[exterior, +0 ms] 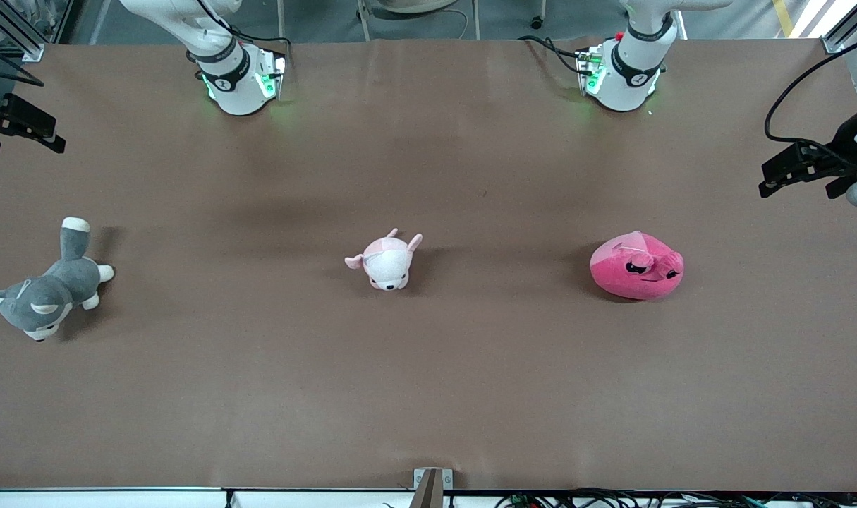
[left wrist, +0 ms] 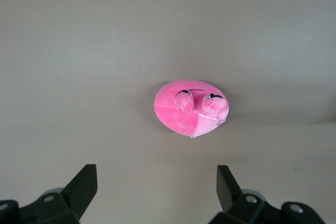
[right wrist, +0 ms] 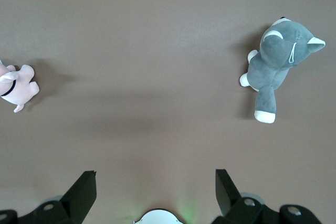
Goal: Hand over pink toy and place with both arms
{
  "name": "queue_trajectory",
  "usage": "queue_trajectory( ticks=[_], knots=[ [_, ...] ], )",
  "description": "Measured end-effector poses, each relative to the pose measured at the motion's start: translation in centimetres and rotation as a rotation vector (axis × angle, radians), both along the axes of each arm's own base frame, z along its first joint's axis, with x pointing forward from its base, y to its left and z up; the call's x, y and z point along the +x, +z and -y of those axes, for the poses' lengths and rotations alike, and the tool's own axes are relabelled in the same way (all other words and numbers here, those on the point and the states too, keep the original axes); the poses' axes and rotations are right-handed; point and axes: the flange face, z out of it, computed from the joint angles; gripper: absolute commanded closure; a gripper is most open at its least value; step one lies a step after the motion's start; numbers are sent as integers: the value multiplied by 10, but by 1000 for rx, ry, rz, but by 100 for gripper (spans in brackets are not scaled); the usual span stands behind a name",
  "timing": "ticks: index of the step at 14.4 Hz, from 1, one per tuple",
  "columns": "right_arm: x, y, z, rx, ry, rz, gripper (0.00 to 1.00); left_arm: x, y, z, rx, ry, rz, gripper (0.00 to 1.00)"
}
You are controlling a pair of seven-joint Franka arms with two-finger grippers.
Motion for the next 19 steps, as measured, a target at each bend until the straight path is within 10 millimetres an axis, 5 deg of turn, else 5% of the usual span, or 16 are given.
queue_trajectory(
  ticks=[13,16,19],
  knots=[
    [0,7,1,-4,-2,17,0,1,-3,-1,0,3,-8,0],
    [0,7,1,-4,-2,18,0,7,-25,-6,2,13,-53,0],
    [0,8,1,-5,-2,18,0,24,-74,-4,5,13,-140,0]
  ],
)
